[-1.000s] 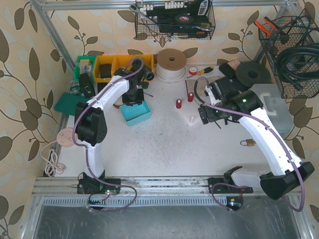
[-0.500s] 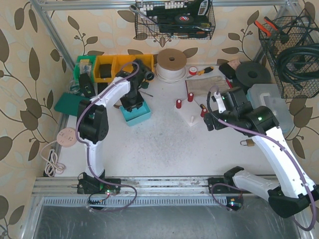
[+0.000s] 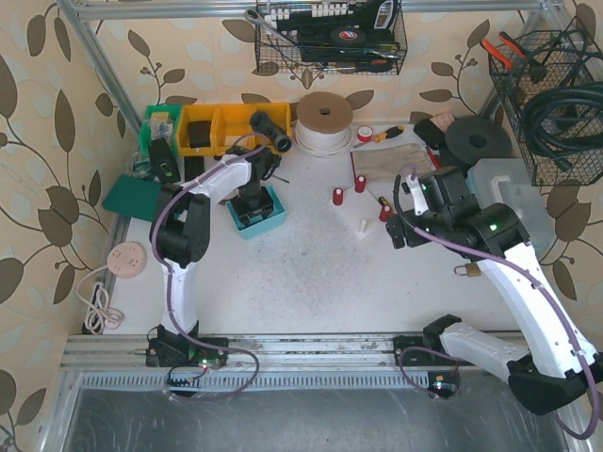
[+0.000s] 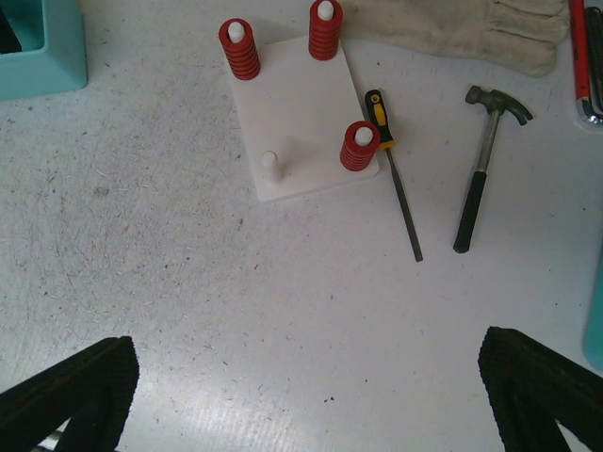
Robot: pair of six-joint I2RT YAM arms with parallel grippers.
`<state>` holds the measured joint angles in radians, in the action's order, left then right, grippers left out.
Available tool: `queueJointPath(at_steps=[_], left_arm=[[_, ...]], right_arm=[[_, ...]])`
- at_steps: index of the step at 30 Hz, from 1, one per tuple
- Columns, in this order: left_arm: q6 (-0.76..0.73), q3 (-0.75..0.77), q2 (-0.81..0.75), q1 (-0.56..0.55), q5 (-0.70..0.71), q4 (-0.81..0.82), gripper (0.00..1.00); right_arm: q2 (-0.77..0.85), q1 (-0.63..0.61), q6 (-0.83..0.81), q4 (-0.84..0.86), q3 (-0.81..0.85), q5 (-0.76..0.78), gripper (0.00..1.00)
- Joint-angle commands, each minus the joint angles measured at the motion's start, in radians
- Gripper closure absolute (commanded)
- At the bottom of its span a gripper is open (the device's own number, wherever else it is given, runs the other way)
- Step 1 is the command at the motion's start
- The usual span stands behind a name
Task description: Install the large spring
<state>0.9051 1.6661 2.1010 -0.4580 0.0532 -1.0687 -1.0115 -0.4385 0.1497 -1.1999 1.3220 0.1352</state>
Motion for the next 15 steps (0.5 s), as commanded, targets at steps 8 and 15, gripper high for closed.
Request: queueJointPath(at_steps=[8,15], left_arm=[[-0.064,0.115,0.101,0.001,0.01,-0.003,0.47],[-0.109,0.312,0.113,0.002,0.086,-0.03,0.51]], right_arm=[[-0.043,-0.005,0.018,0.009,0.023,0.023,0.02],[-0.071,-0.005,0.006,0.011,0.028,0.011,0.02]])
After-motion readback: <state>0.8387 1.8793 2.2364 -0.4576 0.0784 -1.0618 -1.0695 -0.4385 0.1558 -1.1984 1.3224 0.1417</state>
